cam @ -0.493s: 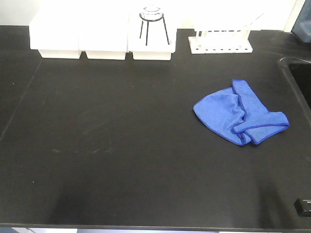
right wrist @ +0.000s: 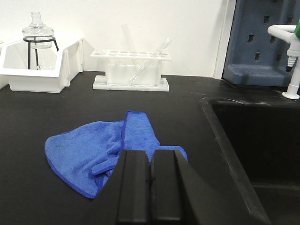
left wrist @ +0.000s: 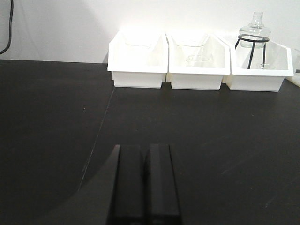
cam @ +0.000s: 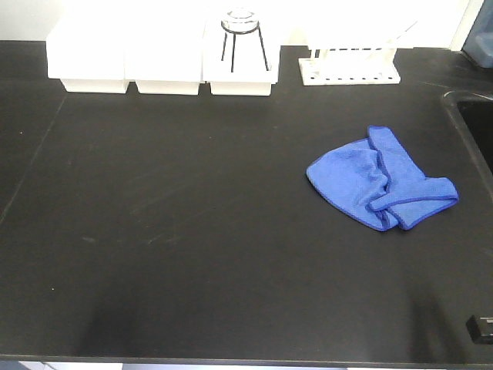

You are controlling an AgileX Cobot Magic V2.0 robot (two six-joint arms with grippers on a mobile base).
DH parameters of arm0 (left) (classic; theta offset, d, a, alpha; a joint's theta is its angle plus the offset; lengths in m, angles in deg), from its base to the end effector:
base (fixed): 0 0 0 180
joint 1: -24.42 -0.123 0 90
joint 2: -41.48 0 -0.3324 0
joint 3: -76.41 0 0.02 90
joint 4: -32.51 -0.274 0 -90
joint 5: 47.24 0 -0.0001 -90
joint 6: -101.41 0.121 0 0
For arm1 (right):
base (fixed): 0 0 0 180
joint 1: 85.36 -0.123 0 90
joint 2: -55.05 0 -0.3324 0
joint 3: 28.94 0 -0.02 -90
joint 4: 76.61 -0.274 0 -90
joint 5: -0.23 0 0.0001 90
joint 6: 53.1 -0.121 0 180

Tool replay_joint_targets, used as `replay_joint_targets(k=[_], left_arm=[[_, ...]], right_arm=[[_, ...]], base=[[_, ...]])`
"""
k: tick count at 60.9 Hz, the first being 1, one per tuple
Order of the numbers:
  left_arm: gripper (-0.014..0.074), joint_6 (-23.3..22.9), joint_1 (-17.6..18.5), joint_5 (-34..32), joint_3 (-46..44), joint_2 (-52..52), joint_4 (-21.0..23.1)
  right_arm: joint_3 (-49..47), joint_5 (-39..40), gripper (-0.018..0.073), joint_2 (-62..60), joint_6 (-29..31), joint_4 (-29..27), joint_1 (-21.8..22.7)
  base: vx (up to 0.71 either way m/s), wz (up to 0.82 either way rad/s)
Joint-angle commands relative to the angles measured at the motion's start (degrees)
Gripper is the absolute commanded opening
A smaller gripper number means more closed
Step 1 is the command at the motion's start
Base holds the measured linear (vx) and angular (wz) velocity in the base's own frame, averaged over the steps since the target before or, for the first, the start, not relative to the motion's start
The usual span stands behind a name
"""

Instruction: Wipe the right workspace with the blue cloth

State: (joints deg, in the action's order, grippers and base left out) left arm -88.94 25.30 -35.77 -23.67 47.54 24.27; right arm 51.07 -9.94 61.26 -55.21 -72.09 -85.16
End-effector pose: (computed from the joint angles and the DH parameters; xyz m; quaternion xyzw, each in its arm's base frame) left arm 0.0614 0.0025 0.1817 -0.0185 0.7506 -0.0075 0.6604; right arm 0.0619 -0.0019 0.1835 -0.0093 0.7452 -0.0200 0.6665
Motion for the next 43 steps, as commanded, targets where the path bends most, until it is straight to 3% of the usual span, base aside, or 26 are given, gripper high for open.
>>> replay_joint_targets(k=[1, 32, 43], left_arm=[[-0.0006, -0.49, -0.27, -4.32, 1.78, -0.93, -0.05], [-0.0006, -0.49, -0.27, -4.32, 1.78, -0.93, -0.05], [-0.0006, -0.49, -0.27, -4.32, 1.78, -0.93, -0.05]], right_arm=[[1.16, 4.68, -0.0008, -0.71, 0.10, 0.16, 0.31], [1.11, 5.71, -0.0008, -0.71, 0.15, 0.15, 0.31], [1.11, 15.12, -0.0008, -0.71, 0.15, -0.04, 0.23]], base=[[0.00, 0.00], [0.00, 0.00], [0.00, 0.00]])
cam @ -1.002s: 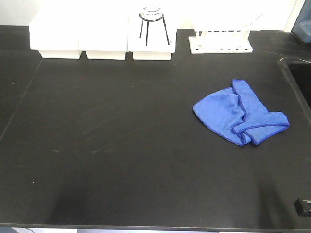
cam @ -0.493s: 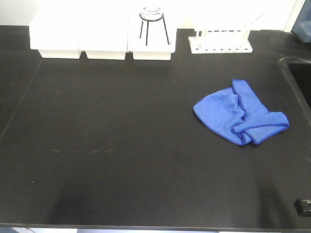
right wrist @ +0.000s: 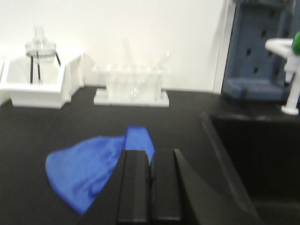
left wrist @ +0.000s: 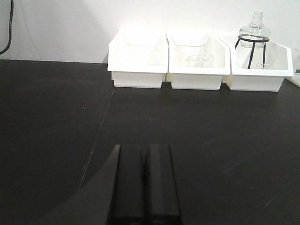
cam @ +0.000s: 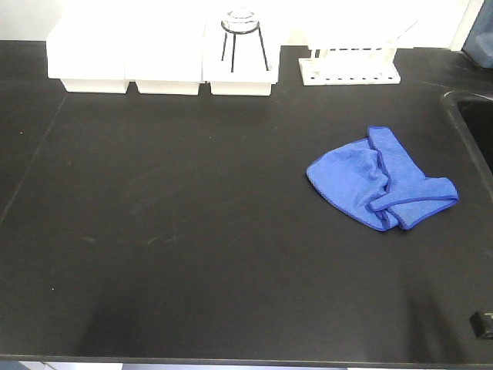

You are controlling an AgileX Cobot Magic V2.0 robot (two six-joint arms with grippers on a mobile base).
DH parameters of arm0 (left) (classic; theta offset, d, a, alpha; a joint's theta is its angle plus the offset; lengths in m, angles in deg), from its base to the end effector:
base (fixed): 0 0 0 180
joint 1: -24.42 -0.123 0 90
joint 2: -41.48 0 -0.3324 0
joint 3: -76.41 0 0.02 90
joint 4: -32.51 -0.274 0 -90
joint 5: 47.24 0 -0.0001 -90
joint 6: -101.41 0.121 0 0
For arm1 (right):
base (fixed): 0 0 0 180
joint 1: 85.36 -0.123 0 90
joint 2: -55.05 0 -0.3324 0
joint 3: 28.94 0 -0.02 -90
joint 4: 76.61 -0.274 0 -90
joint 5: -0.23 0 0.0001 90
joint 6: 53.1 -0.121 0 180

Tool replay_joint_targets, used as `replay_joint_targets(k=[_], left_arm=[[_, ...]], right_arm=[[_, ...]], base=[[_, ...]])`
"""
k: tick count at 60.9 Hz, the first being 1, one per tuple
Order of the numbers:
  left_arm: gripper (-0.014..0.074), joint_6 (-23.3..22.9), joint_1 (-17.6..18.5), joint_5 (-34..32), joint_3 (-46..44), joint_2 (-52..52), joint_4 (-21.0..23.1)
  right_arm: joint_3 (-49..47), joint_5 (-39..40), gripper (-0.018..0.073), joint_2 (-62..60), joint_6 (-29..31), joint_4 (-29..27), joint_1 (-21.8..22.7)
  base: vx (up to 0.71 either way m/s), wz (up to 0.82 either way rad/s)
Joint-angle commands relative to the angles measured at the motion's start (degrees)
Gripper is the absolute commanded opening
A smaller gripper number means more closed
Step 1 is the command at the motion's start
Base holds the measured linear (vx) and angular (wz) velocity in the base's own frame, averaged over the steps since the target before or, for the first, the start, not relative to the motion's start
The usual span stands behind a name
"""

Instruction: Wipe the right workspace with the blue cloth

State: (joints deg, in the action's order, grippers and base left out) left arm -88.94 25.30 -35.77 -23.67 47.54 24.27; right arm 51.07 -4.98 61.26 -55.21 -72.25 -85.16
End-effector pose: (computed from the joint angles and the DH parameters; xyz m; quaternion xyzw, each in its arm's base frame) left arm 0.0614 0.0025 0.1817 -0.0185 0.7506 -0.0075 0.6604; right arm 0.0626 -0.0011 0.1939 -0.0103 0.7157 -0.0173 0.6981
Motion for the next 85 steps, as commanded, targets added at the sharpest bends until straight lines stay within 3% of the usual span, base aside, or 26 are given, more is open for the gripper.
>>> replay_joint_targets(k=[1, 13, 18, 23, 26, 31, 37, 48, 62, 76, 85], left_arm=[[-0.0006, -0.49, -0.27, -4.32, 1.78, -0.93, -0.05], [-0.0006, -0.49, -0.27, -4.32, 1.78, -0.93, -0.05], [-0.0006, -0.49, -0.27, -4.32, 1.78, -0.93, -0.05], [-0.0006, -0.49, -0.27, -4.32, 1.78, -0.93, -0.05], [-0.0006, -0.49, -0.27, -4.32, 1.78, -0.93, -0.05], [-0.0006, -0.49, -0.27, -4.32, 1.78, -0.93, -0.05], [-0.0006, -0.49, -0.27, -4.32, 1.78, -0.93, -0.05], [-0.0006, -0.49, -0.27, -4.32, 1.78, -0.93, -0.05], [-0.0006, -0.49, -0.27, -4.32, 1.78, -0.93, -0.05], [-0.0006, -0.49, -0.27, -4.32, 1.78, -0.93, -0.05], [-0.0006, -0.49, -0.27, -4.32, 1.78, -0.93, -0.05]], right_arm=[[1.11, 11.17, -0.0008, -0.71, 0.15, 0.11, 0.23], [0.26, 22.07, -0.0008, -0.65, -1.80, -0.34, 0.23], [-5.08, 13.26, -0.0007, 0.20, -7.37, -4.36, 0.23], [-12.26, 1.59, -0.0006, 3.55, -7.23, -6.06, 0.30], [-17.37, -4.69, -0.0006, 7.41, -5.88, -4.36, 0.30], [-22.73, -7.25, -0.0004, 14.43, -5.16, -0.04, 0.30], [-26.83, -3.73, -0.0003, 24.84, -5.23, 5.80, 0.30], [-31.93, 4.47, 0.0020, 46.41, -5.23, 9.16, 0.30], [-40.22, 4.47, 0.0176, 68.23, -5.73, 8.17, 0.13], [-49.25, 3.17, 0.0465, 83.28, -6.06, -2.34, 0.13], [-52.20, -3.44, 0.0519, 89.48, -5.60, -5.47, 0.13]], base=[[0.00, 0.00], [0.00, 0.00], [0.00, 0.00], [0.00, 0.00], [0.00, 0.00], [0.00, 0.00], [0.00, 0.00], [0.00, 0.00], [0.00, 0.00], [0.00, 0.00], [0.00, 0.00]])
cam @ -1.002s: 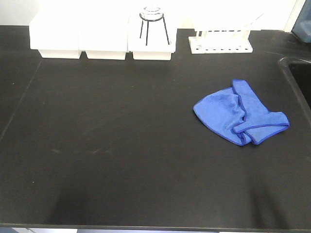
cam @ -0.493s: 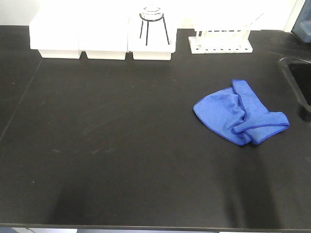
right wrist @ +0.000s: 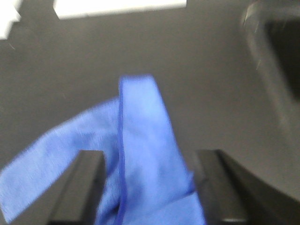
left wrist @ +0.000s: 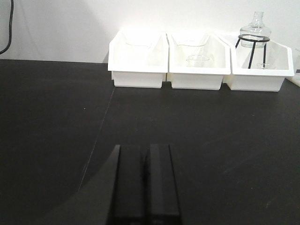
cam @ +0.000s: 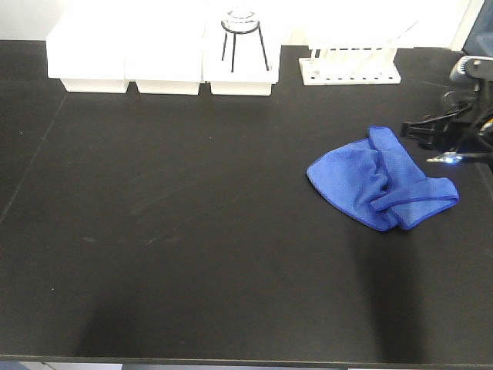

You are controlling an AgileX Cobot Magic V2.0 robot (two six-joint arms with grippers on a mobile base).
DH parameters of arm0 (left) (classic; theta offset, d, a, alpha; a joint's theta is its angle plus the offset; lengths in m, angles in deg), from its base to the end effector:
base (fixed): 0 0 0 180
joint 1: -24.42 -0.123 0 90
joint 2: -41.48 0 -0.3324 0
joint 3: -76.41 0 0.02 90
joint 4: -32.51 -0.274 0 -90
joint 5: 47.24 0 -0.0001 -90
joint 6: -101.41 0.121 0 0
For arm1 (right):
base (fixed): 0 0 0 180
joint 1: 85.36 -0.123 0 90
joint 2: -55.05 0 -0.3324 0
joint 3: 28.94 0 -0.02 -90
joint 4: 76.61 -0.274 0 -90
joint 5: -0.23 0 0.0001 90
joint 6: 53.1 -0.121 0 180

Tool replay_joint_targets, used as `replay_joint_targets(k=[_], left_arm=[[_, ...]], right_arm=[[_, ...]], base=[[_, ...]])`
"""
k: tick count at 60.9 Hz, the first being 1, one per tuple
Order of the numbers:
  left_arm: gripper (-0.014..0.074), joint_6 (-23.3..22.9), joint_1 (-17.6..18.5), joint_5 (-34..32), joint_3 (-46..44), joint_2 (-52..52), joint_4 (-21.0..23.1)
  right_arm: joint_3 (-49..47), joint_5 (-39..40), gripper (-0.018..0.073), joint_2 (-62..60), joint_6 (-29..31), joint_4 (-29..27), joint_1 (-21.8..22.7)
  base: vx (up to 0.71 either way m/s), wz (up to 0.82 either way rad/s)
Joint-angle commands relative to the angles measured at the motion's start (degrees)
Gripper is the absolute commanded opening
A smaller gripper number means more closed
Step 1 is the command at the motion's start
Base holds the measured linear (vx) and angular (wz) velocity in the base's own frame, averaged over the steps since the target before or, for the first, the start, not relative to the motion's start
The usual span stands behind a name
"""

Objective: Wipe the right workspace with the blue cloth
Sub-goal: 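Lower the right gripper onto the blue cloth and close on it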

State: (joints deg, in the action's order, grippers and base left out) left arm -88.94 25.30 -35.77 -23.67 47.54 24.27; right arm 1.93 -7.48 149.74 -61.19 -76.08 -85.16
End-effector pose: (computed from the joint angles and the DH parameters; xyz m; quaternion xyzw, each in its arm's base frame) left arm 0.0614 0.0025 0.1817 -0.0185 0.7506 -0.0075 0.6604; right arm 0.3497 -0.0014 0.2282 0.0624 0.9159 0.0249 0.3958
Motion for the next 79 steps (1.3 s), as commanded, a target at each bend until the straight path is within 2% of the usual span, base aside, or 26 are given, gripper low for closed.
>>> replay_joint_targets(k=[1, 6, 33, 42, 47, 53, 66, 79], left_arm=[[-0.0006, -0.49, -0.27, -4.32, 1.78, -0.93, -0.05], [-0.0006, -0.49, -0.27, -4.32, 1.78, -0.93, -0.05], [-0.0006, -0.49, -0.27, -4.32, 1.78, -0.93, -0.05], [-0.0006, -0.49, -0.27, -4.32, 1.78, -0.93, -0.05], [-0.0006, -0.49, -0.27, -4.32, 1.78, -0.93, -0.05], [-0.0006, -0.49, -0.27, -4.32, 1.78, -0.93, -0.05], [-0.0006, -0.49, -0.27, -4.32, 1.78, -0.93, -0.05], [-0.0006, -0.49, -0.27, -4.32, 1.78, -0.93, -0.05]], right_arm=[[-3.38, -1.71, 0.0519, 1.56, 0.44, -2.02, 0.13], [-3.98, -4.18, 0.0510, 4.58, 2.02, -3.51, 0.13], [-3.92, -2.14, 0.0489, 14.36, 17.72, -18.80, 0.13], [-3.92, -2.14, 0.0481, 16.54, 21.36, -20.33, 0.13], [-3.92, -2.33, 0.0438, 17.02, 22.61, -20.33, 0.13], [-3.92, -3.63, 0.0325, 17.02, 22.91, -20.27, 0.13], [-3.92, -6.99, -0.0015, 16.82, 25.56, -20.27, 0.13], [-3.92, -5.88, -0.0011, 10.96, 27.20, -20.35, 0.13]], base=[[0.00, 0.00], [0.00, 0.00], [0.00, 0.00], [0.00, 0.00], [0.00, 0.00], [0.00, 0.00], [0.00, 0.00], [0.00, 0.00]])
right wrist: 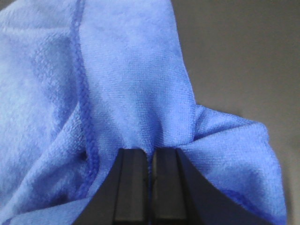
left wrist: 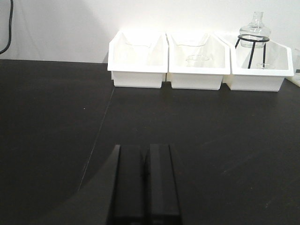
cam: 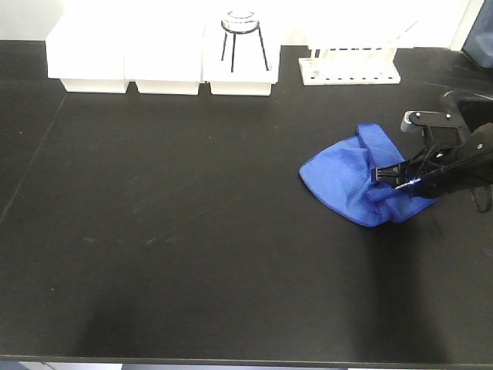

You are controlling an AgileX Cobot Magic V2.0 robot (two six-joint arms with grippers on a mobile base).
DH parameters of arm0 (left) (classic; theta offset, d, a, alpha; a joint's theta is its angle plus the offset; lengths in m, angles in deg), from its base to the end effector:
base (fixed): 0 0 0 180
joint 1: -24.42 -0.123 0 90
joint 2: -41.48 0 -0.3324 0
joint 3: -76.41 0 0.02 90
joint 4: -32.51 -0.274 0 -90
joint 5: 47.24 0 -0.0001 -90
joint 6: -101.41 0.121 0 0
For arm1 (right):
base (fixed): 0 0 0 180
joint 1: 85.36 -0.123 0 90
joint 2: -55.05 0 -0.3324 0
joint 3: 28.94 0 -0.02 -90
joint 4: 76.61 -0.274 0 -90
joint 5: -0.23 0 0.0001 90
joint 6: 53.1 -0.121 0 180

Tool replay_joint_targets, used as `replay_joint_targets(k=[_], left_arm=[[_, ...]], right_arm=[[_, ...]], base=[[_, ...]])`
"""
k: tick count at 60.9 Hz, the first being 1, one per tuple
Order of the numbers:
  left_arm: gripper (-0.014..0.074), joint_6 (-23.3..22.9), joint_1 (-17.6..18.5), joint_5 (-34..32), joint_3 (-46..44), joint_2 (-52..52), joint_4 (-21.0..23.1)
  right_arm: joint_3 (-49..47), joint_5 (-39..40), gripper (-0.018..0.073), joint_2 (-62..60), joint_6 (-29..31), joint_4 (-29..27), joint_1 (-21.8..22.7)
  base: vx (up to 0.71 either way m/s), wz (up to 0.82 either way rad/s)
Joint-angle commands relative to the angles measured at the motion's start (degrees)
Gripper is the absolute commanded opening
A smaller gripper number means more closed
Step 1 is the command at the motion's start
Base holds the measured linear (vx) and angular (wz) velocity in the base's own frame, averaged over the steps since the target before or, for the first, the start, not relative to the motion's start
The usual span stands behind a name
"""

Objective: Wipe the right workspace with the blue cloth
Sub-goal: 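Lower the right gripper onto the blue cloth and close on it, then lift the blue cloth up off the counter with the right gripper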

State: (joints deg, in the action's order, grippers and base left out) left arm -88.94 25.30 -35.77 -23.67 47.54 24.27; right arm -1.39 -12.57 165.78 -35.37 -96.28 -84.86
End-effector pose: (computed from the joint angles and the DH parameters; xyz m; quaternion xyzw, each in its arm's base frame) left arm 0.0614 0.0025 0.1817 -0.0185 0.7506 -0.0075 0.6604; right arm 0.3746 0.0058 0.1378 0.0072 0.9661 0.0383 0.2553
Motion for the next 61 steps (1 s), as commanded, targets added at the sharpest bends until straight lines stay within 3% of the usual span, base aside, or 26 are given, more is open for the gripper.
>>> replay_joint_targets(k=[1, 31, 61], left_arm=[[-0.0006, -0.49, -0.27, -4.32, 1.78, -0.93, -0.05], [-0.0006, -0.49, -0.27, -4.32, 1.78, -0.93, -0.05], [-0.0006, -0.49, -0.27, -4.32, 1.78, -0.93, -0.05]], right_arm=[[-0.60, -0.61, -0.0011, -6.15, 1.59, -0.15, -0.17], [-0.30, -2.85, -0.0008, -34.03, 4.77, -0.09, -0.17], [15.95, -2.86, -0.0008, -65.47, 4.77, 0.40, -0.12]], base=[[0.00, 0.00], [0.00, 0.00], [0.00, 0.00]])
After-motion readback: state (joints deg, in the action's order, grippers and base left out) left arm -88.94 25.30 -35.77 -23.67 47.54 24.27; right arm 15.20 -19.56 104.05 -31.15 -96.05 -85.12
